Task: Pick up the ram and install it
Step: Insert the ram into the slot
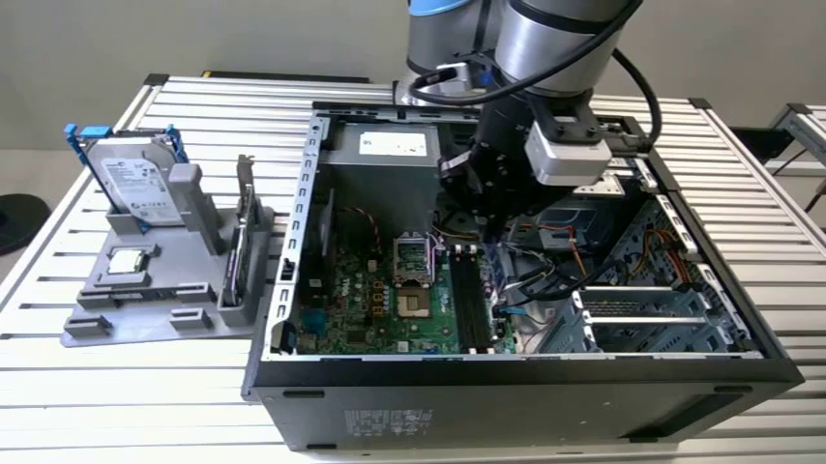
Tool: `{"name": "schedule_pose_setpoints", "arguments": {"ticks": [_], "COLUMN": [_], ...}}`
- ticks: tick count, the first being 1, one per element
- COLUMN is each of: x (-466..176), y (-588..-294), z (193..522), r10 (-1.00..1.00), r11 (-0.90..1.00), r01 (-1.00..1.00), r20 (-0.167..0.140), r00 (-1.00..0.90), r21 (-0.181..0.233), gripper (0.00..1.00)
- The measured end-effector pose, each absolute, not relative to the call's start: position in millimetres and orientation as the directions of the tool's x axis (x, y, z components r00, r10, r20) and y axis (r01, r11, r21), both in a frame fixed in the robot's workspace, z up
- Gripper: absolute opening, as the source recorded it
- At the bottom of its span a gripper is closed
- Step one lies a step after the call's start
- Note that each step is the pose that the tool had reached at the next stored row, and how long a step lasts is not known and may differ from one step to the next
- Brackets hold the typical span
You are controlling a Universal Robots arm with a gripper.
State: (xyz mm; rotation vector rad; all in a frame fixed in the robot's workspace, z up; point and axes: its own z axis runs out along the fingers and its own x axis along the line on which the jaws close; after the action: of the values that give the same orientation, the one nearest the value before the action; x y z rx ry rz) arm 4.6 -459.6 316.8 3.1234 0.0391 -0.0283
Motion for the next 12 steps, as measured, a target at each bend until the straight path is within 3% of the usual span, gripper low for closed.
{"name": "schedule_pose_setpoints", "arguments": {"ticks": [12], "x": [8.5], "y": [-459.6], "z": [308.8], "r10": [-0.050], "r11": [-0.998], "r01": [-0.050], "r20": [-0.018], "r00": [0.999], "r21": [0.024], "gripper": [0.00]}}
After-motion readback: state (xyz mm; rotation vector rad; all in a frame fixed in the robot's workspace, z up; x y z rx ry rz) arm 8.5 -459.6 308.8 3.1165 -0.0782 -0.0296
